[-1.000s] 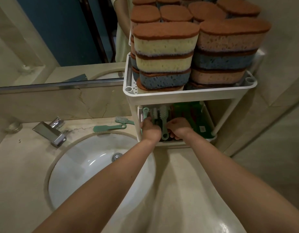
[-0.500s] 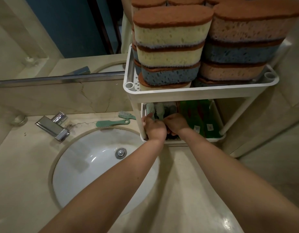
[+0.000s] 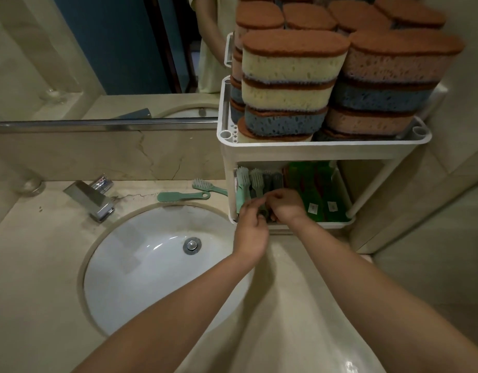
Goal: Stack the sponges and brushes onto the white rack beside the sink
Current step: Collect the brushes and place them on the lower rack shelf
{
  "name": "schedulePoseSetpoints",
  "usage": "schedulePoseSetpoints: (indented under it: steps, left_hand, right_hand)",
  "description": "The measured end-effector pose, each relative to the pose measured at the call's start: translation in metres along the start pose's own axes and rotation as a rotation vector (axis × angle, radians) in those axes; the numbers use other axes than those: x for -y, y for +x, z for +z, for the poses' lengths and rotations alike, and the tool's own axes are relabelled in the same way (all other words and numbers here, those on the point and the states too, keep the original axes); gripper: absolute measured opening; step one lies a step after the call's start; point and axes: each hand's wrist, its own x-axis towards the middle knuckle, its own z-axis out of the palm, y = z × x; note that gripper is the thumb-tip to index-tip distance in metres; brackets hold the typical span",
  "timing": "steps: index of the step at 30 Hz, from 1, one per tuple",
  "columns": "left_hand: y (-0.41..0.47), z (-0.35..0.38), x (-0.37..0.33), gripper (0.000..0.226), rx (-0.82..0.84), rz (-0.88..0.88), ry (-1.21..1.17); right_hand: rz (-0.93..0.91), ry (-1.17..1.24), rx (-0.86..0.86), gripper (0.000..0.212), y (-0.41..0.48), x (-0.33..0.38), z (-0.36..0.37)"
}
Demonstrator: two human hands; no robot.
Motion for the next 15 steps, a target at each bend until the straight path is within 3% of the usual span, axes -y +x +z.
schedulePoseSetpoints:
  steps: [4,11,15]
  left_hand:
    - [-0.02,-0.023,0.018,0.046,-0.04,0.076,-0.02]
    - [-0.028,-0.069,0.036,0.047,-0.144,0.016,-0.072]
    - [-0.026,-0.098,0.052,0.041,-0.163,-0.016,-0.012]
  right_hand:
    - [-0.035,0.128,-0.103,0.019,-0.024,-0.004,0.014]
    - [-0.041,0.112,-0.264,0.023,-0.061,-0.001,0.063]
    - [-0.146,0.027,-0.197,0.023,-0.081,0.0,0.092]
